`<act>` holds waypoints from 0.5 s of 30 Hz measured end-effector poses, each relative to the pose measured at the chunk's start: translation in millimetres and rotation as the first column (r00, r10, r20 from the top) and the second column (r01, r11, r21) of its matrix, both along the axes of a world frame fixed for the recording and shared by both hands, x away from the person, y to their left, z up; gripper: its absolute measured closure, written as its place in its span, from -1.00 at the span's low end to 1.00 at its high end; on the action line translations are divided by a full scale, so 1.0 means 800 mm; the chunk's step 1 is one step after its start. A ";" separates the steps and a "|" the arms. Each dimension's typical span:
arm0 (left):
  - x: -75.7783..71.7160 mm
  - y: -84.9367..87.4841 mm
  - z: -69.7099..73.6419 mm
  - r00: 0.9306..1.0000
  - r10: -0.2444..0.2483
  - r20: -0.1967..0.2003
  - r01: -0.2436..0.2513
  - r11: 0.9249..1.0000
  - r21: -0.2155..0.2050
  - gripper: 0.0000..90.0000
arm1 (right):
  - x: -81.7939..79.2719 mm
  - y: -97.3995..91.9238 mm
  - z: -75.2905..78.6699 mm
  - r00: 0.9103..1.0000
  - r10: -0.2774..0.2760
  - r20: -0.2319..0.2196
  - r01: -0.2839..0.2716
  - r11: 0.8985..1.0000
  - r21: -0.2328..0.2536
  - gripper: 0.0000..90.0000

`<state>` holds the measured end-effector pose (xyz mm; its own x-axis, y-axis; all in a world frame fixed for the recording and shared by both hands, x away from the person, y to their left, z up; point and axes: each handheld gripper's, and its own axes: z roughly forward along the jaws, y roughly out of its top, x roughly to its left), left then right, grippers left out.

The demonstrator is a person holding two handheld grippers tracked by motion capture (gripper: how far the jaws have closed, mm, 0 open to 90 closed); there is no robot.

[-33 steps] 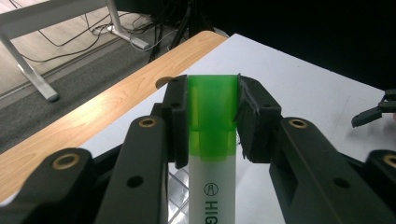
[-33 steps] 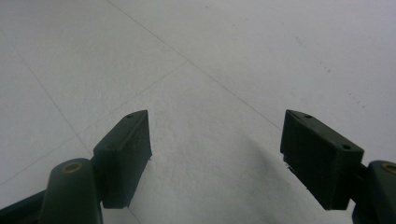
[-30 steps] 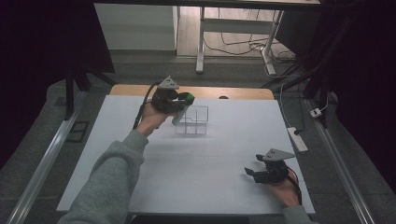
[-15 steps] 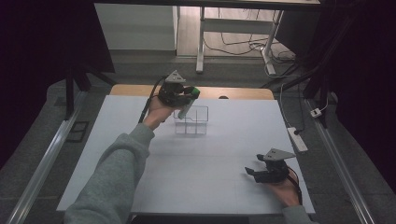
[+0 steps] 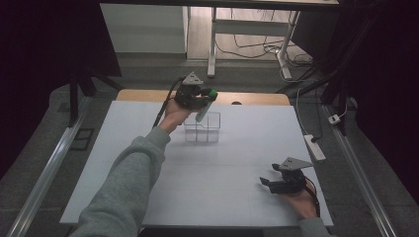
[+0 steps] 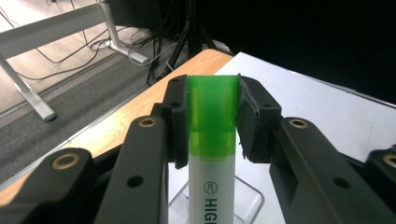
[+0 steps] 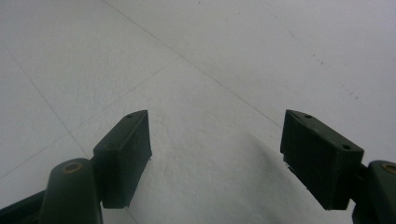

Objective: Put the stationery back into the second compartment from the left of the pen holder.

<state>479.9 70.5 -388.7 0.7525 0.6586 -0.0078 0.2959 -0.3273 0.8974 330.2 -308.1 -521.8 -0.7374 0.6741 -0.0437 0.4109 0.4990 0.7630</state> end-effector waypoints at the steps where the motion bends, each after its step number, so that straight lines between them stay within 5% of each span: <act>1: 0.002 -0.001 -0.002 1.000 0.000 -0.003 0.000 1.000 -0.001 0.48 | 0.000 0.000 0.000 1.000 -0.003 -0.003 0.003 1.000 0.000 -0.46; 15: 0.014 -0.004 -0.020 0.999 0.001 -0.036 0.000 1.000 0.023 0.43 | 0.000 0.000 -0.002 1.000 0.003 -0.005 -0.003 1.000 -0.006 -0.47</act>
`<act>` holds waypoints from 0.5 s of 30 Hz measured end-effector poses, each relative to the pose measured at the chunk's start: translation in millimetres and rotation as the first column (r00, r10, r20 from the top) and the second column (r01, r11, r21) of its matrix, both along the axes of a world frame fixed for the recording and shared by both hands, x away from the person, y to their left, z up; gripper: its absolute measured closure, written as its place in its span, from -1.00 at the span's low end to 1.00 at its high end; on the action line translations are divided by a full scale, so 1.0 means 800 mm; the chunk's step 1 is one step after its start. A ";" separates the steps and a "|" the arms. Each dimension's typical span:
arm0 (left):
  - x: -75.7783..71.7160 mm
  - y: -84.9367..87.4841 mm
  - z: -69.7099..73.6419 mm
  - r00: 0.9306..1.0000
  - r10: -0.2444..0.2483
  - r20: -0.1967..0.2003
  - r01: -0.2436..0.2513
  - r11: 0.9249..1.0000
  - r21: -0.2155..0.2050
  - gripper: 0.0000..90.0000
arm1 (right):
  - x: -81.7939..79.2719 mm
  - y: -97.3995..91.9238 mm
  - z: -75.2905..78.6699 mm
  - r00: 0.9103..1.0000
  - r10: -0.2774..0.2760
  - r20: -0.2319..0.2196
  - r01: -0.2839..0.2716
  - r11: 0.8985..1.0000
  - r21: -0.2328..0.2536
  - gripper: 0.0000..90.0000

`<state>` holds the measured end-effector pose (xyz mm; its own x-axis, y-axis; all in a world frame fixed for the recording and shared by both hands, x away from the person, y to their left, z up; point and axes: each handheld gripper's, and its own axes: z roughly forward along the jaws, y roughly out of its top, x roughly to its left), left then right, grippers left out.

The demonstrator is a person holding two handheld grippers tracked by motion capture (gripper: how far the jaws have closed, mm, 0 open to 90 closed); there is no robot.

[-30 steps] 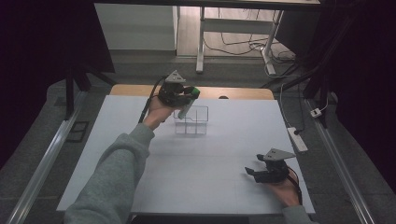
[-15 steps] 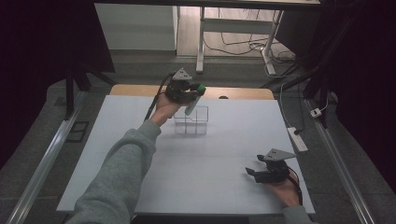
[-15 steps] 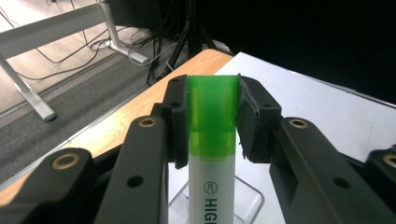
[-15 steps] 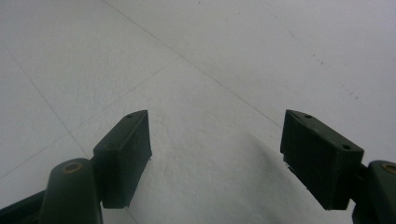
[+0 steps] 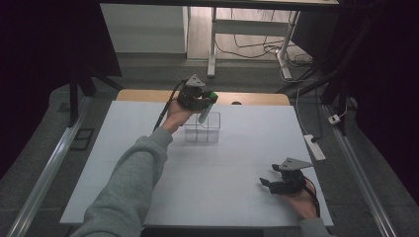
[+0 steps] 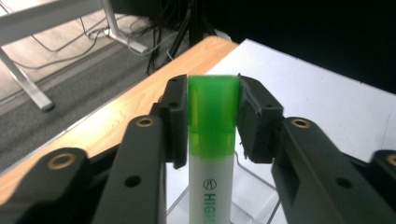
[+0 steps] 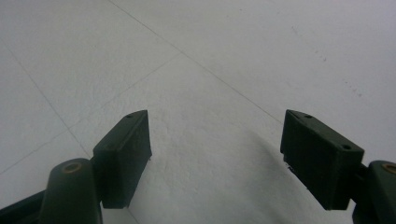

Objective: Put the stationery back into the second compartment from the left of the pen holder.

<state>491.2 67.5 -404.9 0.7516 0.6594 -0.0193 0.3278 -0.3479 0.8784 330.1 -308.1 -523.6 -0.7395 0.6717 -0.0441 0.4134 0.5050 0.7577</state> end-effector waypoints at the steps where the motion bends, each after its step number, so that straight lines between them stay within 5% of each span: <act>1: -0.001 0.000 -0.001 1.000 0.004 -0.005 -0.004 1.000 0.005 0.30 | 0.000 0.000 0.000 1.000 0.000 0.000 0.000 1.000 0.000 -0.47; 5: -0.005 0.000 0.000 1.000 0.008 -0.017 -0.008 1.000 0.025 0.01 | 0.000 0.001 0.000 1.000 0.001 -0.001 -0.001 1.000 -0.003 -0.47; 15: -0.016 0.009 0.001 0.999 0.015 -0.051 -0.013 1.000 0.024 -0.05 | 0.000 0.000 0.001 1.000 -0.003 0.008 0.003 1.000 -0.001 -0.47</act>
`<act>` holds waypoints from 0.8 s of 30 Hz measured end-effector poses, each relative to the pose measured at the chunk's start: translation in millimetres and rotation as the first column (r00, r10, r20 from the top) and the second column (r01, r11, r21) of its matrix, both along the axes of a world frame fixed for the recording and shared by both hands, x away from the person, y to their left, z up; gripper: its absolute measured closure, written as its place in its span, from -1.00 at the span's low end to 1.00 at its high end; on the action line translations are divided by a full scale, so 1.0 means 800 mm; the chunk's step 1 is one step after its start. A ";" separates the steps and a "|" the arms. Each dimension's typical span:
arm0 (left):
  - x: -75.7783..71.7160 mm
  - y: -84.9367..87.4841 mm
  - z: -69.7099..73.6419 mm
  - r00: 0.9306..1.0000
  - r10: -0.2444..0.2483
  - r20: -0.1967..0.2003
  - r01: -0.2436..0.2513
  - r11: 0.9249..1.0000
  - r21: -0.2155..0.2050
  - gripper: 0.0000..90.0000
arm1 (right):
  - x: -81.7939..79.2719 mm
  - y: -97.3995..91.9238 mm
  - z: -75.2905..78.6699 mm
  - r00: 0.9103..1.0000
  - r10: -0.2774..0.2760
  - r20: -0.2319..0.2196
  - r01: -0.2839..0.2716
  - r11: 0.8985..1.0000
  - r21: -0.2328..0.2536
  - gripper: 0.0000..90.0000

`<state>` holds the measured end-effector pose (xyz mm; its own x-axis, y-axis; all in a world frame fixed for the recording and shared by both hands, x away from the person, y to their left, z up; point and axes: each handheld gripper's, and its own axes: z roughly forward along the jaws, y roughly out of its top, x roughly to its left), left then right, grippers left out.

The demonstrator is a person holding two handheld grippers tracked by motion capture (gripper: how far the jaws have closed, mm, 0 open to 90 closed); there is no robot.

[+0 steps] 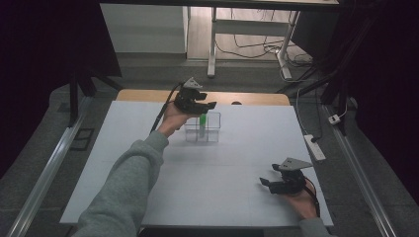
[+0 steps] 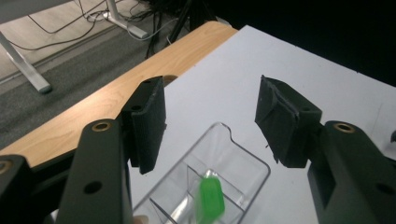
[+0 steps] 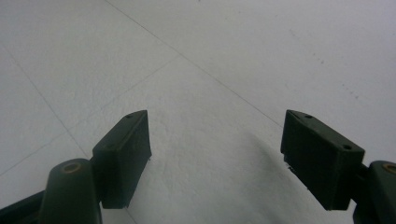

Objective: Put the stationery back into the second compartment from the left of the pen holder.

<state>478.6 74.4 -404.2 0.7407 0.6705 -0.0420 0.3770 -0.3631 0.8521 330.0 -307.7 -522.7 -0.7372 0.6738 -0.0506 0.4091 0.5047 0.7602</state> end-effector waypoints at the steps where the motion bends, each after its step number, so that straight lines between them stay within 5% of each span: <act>1: -0.002 0.000 0.000 1.000 0.001 0.003 -0.001 1.000 0.008 -0.05 | 0.000 0.000 0.000 1.000 -0.001 0.000 0.001 1.000 0.000 -0.47; 24: -0.092 0.063 -0.020 1.000 -0.013 -0.002 0.013 0.999 0.031 -0.08 | -0.011 -0.009 0.004 1.000 -0.025 0.018 0.025 1.000 0.011 -0.47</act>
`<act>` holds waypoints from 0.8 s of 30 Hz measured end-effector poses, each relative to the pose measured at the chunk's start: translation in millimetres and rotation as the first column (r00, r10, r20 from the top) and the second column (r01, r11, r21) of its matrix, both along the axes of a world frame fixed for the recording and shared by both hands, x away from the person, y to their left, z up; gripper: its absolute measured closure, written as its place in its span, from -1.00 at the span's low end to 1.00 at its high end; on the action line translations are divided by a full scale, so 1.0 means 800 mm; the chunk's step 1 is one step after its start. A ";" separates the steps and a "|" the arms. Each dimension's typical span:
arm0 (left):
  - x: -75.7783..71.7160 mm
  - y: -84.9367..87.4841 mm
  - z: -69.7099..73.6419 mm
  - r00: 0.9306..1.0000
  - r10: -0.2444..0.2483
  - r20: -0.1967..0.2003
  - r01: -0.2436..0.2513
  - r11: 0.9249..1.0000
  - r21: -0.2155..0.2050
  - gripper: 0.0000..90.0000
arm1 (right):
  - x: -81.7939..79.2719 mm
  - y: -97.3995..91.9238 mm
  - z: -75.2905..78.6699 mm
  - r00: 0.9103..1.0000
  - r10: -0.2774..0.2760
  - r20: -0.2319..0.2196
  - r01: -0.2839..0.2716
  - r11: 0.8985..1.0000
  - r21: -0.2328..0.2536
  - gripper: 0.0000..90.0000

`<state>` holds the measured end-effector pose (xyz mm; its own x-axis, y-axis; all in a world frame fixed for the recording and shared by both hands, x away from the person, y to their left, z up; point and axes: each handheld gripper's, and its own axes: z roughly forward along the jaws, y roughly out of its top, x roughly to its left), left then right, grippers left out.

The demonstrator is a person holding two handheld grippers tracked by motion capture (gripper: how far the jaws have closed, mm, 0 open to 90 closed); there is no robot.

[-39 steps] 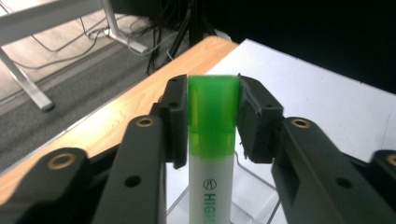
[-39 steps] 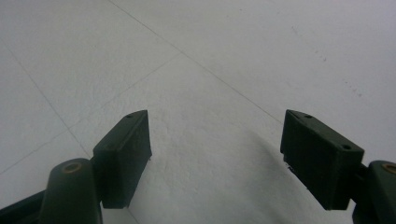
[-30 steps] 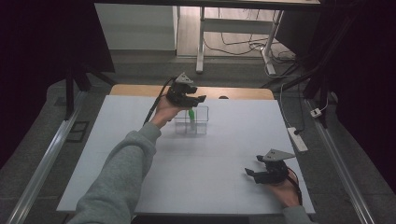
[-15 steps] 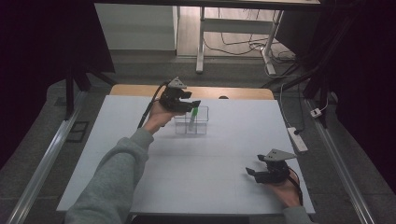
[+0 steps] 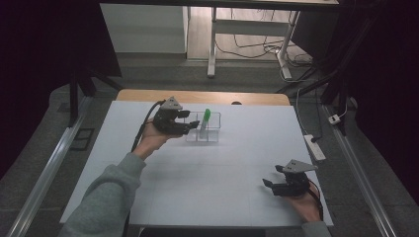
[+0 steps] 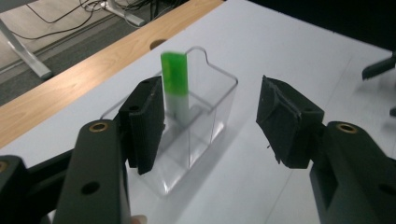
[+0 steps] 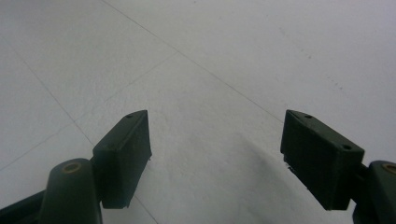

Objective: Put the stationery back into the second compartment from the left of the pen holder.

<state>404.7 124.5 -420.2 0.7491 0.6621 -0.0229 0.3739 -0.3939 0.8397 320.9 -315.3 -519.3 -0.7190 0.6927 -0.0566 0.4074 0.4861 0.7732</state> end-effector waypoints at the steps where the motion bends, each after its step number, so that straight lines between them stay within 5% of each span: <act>1: -0.006 0.005 -0.004 1.000 0.006 -0.004 -0.006 1.000 0.006 -0.08 | 0.000 -0.001 0.000 1.000 0.001 -0.002 -0.001 1.000 0.002 -0.47; 15: -0.078 0.052 -0.044 0.999 0.049 -0.012 -0.048 0.998 0.048 -0.14 | -0.002 -0.001 0.001 1.000 0.000 -0.004 0.000 1.000 -0.004 -0.47; 24: -0.111 0.077 -0.071 0.995 0.083 -0.063 -0.079 0.995 0.064 -0.23 | -0.002 -0.001 0.001 1.000 0.003 -0.006 -0.003 1.000 -0.008 -0.47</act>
<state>315.7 186.0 -476.9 0.6911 0.7222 -0.0271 0.4597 -0.4103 0.7876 319.3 -316.3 -518.6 -0.7217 0.6898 -0.0575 0.4104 0.4933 0.7670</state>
